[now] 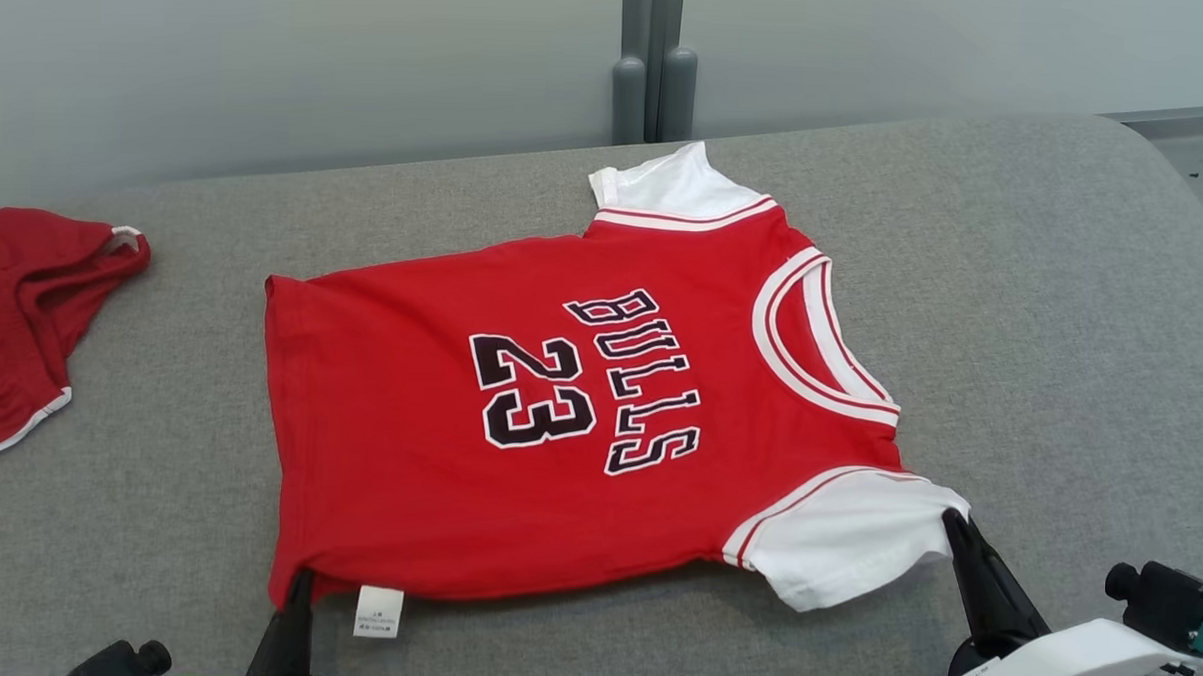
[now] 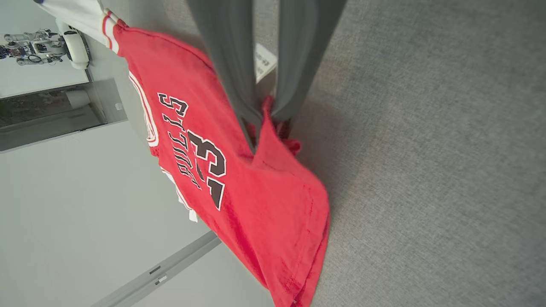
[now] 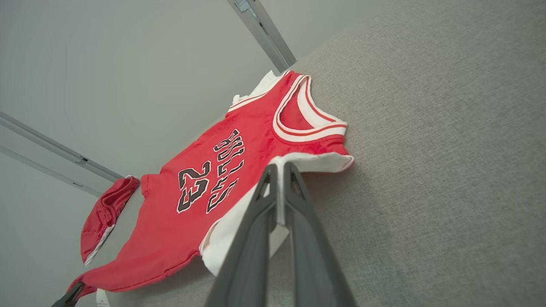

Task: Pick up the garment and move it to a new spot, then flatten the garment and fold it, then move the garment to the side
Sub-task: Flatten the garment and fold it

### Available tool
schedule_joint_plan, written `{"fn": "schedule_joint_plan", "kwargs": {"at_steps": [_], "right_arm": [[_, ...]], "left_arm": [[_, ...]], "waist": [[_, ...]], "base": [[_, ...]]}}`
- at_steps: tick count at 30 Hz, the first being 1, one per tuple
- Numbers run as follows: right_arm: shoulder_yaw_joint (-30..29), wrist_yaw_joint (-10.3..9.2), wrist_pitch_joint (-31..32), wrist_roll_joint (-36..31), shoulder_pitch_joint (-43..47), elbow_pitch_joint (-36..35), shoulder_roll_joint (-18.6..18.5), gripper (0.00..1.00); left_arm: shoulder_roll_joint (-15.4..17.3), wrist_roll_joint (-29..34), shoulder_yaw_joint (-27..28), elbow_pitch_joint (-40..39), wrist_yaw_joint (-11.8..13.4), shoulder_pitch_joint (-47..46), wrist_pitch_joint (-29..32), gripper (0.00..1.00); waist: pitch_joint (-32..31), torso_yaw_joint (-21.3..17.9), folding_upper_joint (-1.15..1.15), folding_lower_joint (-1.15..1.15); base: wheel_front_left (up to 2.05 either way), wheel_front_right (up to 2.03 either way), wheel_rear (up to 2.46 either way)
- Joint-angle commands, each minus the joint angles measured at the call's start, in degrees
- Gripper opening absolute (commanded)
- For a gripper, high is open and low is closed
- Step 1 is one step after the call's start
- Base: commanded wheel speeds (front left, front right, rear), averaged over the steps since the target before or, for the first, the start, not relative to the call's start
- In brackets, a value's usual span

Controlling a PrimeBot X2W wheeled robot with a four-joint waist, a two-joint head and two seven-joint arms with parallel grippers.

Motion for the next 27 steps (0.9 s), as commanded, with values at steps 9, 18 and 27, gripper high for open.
{"fn": "schedule_joint_plan", "kwargs": {"at_steps": [9,18,27], "right_arm": [[-0.95,0.02,-1.59,-1.15,-8.73,8.16,0.00,0.00],[0.96,0.02,-3.65,-1.86,-21.55,19.43,0.02,0.00],[3.44,0.02,-7.10,-2.60,-33.19,34.12,0.02,0.00]], "left_arm": [[-2.38,-2.52,0.40,4.74,0.16,-8.38,2.27,0.00],[-3.58,-1.09,-0.04,14.12,0.29,-16.91,1.93,0.00],[-4.27,1.21,-1.82,22.46,-1.44,-23.93,2.41,0.00]], "waist": [[0.87,1.39,0.00,0.00],[2.73,1.37,0.00,0.00],[4.49,2.08,0.00,0.00]], "base": [[0.00,0.00,0.00],[0.00,0.00,0.00],[0.00,0.00,0.00]]}}
